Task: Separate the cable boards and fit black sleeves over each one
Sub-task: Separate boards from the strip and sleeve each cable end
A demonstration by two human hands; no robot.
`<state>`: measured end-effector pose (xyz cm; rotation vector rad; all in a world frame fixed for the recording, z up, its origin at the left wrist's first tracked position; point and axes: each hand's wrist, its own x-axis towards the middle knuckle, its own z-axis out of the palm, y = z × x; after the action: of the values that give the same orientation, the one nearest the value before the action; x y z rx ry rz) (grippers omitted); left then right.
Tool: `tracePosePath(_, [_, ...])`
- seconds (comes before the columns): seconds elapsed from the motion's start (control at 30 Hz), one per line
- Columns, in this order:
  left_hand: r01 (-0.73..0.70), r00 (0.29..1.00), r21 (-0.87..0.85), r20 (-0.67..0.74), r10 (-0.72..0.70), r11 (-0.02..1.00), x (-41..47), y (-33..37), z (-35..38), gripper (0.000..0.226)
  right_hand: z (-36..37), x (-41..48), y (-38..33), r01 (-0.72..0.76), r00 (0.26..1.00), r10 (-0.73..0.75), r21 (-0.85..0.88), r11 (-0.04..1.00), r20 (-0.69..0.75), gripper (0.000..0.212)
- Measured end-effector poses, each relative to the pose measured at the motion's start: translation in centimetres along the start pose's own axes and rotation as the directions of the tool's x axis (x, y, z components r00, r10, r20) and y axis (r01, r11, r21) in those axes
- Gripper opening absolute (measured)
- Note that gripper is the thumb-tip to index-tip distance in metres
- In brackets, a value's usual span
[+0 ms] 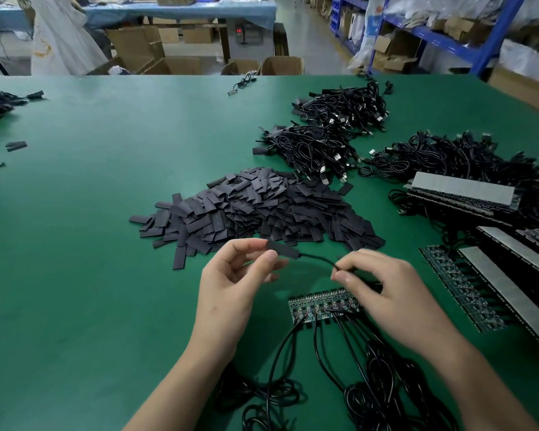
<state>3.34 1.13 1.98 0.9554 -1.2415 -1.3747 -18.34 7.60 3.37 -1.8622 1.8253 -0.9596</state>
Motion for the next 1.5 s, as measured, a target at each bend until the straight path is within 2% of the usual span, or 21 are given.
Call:
tracePosePath(0.03, [-0.024, 1.000, 0.154, 0.018, 0.022, 0.988, 0.1, -0.2, -0.2, 0.029, -0.3, 0.1, 0.0, -0.011, 0.998, 0.012, 0.020, 1.000, -0.058, 0.009])
tracePosePath(0.07, [-0.074, 0.997, 0.355, 0.062, 0.055, 0.932, 0.2, -0.3, -0.5, 0.036, -0.7, 0.2, 0.0, -0.016, 0.992, 0.020, 0.035, 0.999, -0.121, 0.009])
tracePosePath(0.13, [-0.229, 0.967, 0.698, 0.246, 0.073, 0.679, 0.0, -0.3, -0.8, 0.050, -1.6, 0.7, -0.1, -0.015, 0.973, 0.022, 0.036, 0.999, -0.228, 0.010])
tracePosePath(0.17, [-0.290, 0.944, 0.776, 0.328, 0.033, 0.560, -0.1, -0.2, -0.8, 0.059, -2.1, 1.2, -0.3, -0.014, 0.966, 0.020, 0.024, 1.000, -0.257, 0.010])
tracePosePath(0.2, [-0.326, 0.925, 0.813, 0.379, -0.013, 0.483, -0.3, -0.2, -0.8, 0.067, -2.5, 1.9, -0.5, -0.014, 0.962, 0.015, 0.007, 1.000, -0.272, 0.011])
tracePosePath(0.27, [-0.355, 0.908, 0.835, 0.414, -0.055, 0.421, -0.5, -0.3, -0.6, 0.071, -3.6, 3.9, -1.0, -0.015, 0.961, -0.001, -0.058, 0.998, -0.278, 0.012])
tracePosePath(0.4, [-0.389, 0.893, 0.807, 0.448, -0.033, 0.444, -1.0, -0.5, -0.5, 0.054, -6.0, 11.3, -1.8, -0.048, 0.966, -0.025, -0.273, 0.961, -0.256, 0.019])
tracePosePath(0.5, [-0.383, 0.890, 0.768, 0.455, -0.018, 0.513, -0.9, -0.4, -0.3, 0.026, -8.2, 19.5, -2.8, -0.057, 0.974, -0.040, -0.415, 0.908, -0.222, 0.020])
tracePosePath(0.57, [-0.343, 0.896, 0.745, 0.442, -0.039, 0.572, -0.6, -0.3, -0.4, 0.018, -9.3, 24.2, -4.0, -0.095, 0.986, 0.009, -0.513, 0.853, -0.166, 0.034])
tracePosePath(0.63, [-0.266, 0.908, 0.708, 0.413, -0.077, 0.654, -0.3, -0.1, -0.7, 0.016, -9.3, 26.5, -5.0, -0.117, 0.992, 0.072, -0.542, 0.833, -0.104, 0.049])
tracePosePath(0.73, [-0.183, 0.915, 0.632, 0.389, -0.104, 0.753, -0.2, 0.1, -1.0, 0.014, -7.7, 24.0, -5.9, -0.006, 0.997, -0.027, -0.420, 0.907, -0.074, 0.043])
tracePosePath(0.8, [-0.140, 0.913, 0.611, 0.384, -0.137, 0.779, -0.2, 0.2, -1.1, 0.015, -5.9, 19.1, -5.9, 0.070, 0.998, -0.067, -0.298, 0.952, 0.021, 0.032])
tracePosePath(0.9, [-0.111, 0.900, 0.568, 0.406, -0.160, 0.815, -0.2, 0.2, -1.1, 0.027, -3.2, 10.8, -4.5, 0.039, 0.962, -0.014, -0.086, 0.996, 0.274, 0.018])
tracePosePath(0.97, [-0.085, 0.898, 0.499, 0.414, -0.151, 0.862, -0.2, 0.2, -1.0, 0.033, -2.0, 6.4, -3.0, -0.020, 0.933, 0.031, -0.034, 0.999, 0.359, 0.013])
tracePosePath(1.13, [0.035, 0.903, 0.291, 0.401, -0.155, 0.956, -0.7, 0.5, -0.1, 0.043, -0.8, 1.5, -1.5, -0.094, 0.915, 0.107, -0.053, 0.994, 0.389, 0.030])
tracePosePath(1.3, [0.054, 0.925, 0.155, 0.364, -0.108, 0.986, -1.2, 0.2, 0.9, 0.045, -0.9, 1.4, -1.4, -0.111, 0.909, 0.115, -0.035, 0.993, 0.401, 0.028])
tracePosePath(1.37, [0.069, 0.930, 0.139, 0.349, -0.114, 0.988, -1.2, 0.1, 0.9, 0.039, -1.0, 1.5, -1.2, -0.123, 0.918, 0.101, 0.033, 0.992, 0.384, 0.026])
tracePosePath(1.5, [0.044, 0.923, 0.246, 0.360, -0.133, 0.968, -1.2, -0.1, 1.0, 0.007, -0.6, 1.2, -0.8, -0.187, 0.916, 0.099, 0.197, 0.962, 0.388, 0.025])
